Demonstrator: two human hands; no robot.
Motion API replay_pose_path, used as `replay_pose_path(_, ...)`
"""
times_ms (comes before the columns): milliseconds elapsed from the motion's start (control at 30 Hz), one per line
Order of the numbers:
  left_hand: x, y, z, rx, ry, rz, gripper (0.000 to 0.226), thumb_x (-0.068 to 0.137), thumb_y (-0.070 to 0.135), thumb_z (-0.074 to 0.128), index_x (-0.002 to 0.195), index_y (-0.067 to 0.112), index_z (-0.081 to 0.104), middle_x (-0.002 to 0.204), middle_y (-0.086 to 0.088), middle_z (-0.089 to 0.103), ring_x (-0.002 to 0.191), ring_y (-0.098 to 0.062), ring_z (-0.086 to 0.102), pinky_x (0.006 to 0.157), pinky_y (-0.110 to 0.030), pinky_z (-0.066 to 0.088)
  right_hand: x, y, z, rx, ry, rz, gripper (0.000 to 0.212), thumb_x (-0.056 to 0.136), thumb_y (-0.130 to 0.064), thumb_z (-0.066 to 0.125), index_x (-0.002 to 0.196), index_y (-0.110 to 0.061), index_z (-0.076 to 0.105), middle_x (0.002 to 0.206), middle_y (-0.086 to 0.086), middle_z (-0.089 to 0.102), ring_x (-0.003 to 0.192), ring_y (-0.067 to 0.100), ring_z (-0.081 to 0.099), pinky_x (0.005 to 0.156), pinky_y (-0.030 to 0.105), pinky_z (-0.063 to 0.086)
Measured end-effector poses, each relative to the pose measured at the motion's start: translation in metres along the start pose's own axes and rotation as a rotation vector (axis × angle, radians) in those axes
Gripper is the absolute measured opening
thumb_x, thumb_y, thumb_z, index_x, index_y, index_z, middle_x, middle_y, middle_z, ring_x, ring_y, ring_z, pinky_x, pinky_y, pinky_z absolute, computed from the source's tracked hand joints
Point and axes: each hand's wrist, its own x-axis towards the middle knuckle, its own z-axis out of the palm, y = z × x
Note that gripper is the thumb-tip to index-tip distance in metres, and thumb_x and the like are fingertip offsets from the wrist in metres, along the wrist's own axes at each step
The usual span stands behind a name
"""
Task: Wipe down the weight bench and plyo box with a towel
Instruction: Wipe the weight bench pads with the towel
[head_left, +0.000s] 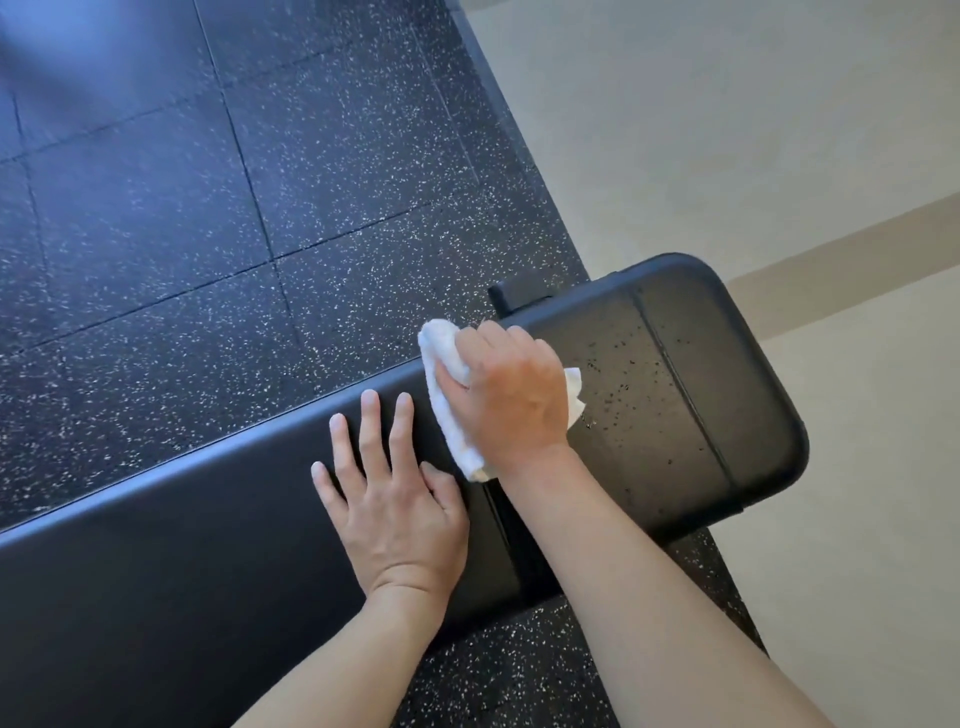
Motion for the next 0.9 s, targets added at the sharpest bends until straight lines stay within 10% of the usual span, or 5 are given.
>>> replay_pose_path(100,-0.001,0.003,-0.001,-0.008,0.017,-0.003,0.069,0.090,0.029,0.040,0.159,0.026,0.041,0.174,0.001,0.026,0.161,-0.034,0.020,0.126,-0.066,0.017,0.008,0.031,-0.014,0.055,0.106,-0.102,0.024,0.088,-0.029,0.054,0.072,-0.027,0.036,0.063,-0.003,0.041,0.056,0.026,0.038,0.057,0.033,0.019)
replay_pose_path(233,0.003,0.006,0.000,0.010,0.032,0.005,0.069,0.089,0.029,0.041,0.158,0.025,0.043,0.172,0.000,0.029,0.160,-0.035,0.021,0.125,-0.065,0.018,0.039,0.085,-0.038,-0.061,0.072,-0.001,0.019,0.090,-0.029,0.002,0.083,-0.029,0.019,0.064,-0.003,0.033,0.055,0.030,0.039,0.050,0.034,0.027)
replay_pose_path(367,0.002,0.007,-0.002,0.021,0.010,0.003,0.070,0.088,0.029,0.040,0.158,0.026,0.042,0.173,0.000,0.028,0.160,-0.035,0.020,0.125,-0.065,0.018,0.052,0.073,-0.020,-0.129,0.028,0.154,0.018,0.090,-0.029,0.044,0.075,-0.026,0.035,0.065,-0.003,0.039,0.058,0.030,0.051,0.055,0.035,0.021)
replay_pose_path(600,0.002,0.004,0.001,0.023,0.027,-0.001,0.068,0.089,0.030,0.040,0.157,0.025,0.044,0.172,-0.001,0.030,0.160,-0.035,0.023,0.123,-0.067,0.020,0.025,-0.020,-0.007,0.124,-0.087,-0.146,0.016,0.080,-0.028,0.071,0.073,-0.022,0.058,0.068,0.001,0.056,0.060,0.029,0.056,0.055,0.035,0.029)
replay_pose_path(900,0.003,0.006,0.000,0.025,0.026,0.008,0.070,0.088,0.029,0.040,0.157,0.023,0.045,0.171,-0.002,0.031,0.159,-0.036,0.023,0.124,-0.066,0.019,0.088,0.109,-0.037,-0.090,-0.054,0.240,0.022,0.093,-0.024,0.052,0.073,-0.016,0.050,0.069,0.005,0.060,0.063,0.035,0.061,0.060,0.035,0.046)
